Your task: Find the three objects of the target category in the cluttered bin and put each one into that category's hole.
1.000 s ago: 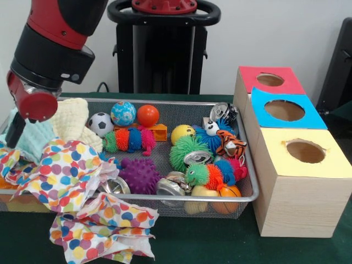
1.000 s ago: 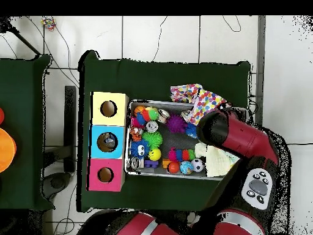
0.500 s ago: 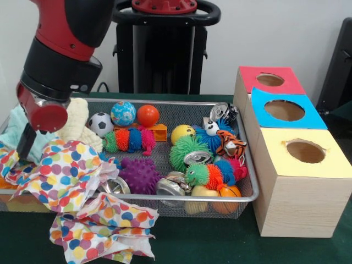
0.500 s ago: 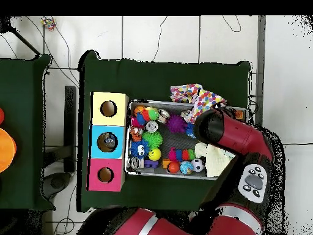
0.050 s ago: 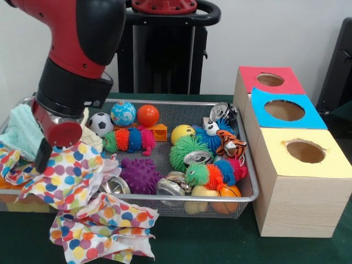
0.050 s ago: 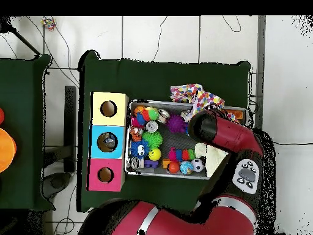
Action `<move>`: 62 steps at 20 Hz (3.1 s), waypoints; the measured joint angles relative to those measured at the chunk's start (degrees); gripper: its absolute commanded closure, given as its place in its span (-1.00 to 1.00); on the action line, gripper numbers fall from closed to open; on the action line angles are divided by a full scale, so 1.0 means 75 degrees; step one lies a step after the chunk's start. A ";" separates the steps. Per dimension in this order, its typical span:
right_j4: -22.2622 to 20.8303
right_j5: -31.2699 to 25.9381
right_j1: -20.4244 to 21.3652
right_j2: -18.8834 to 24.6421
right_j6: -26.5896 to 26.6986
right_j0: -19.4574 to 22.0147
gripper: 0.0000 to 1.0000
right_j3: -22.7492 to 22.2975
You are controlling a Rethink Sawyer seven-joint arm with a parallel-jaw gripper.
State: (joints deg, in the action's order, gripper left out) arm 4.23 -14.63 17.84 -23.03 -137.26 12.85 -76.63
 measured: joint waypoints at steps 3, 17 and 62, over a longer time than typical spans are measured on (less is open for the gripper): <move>0.0000 0.0000 -0.0035 0.0141 0.0000 0.0018 1.00 -0.0013; 0.0195 -0.0098 -0.0081 0.0840 0.0000 0.0250 1.00 -0.0228; 0.0499 -0.2434 0.0522 0.1228 -0.0002 -0.0608 1.00 -0.2169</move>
State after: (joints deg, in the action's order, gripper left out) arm 7.97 -32.88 21.75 -13.83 -137.27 8.29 -92.89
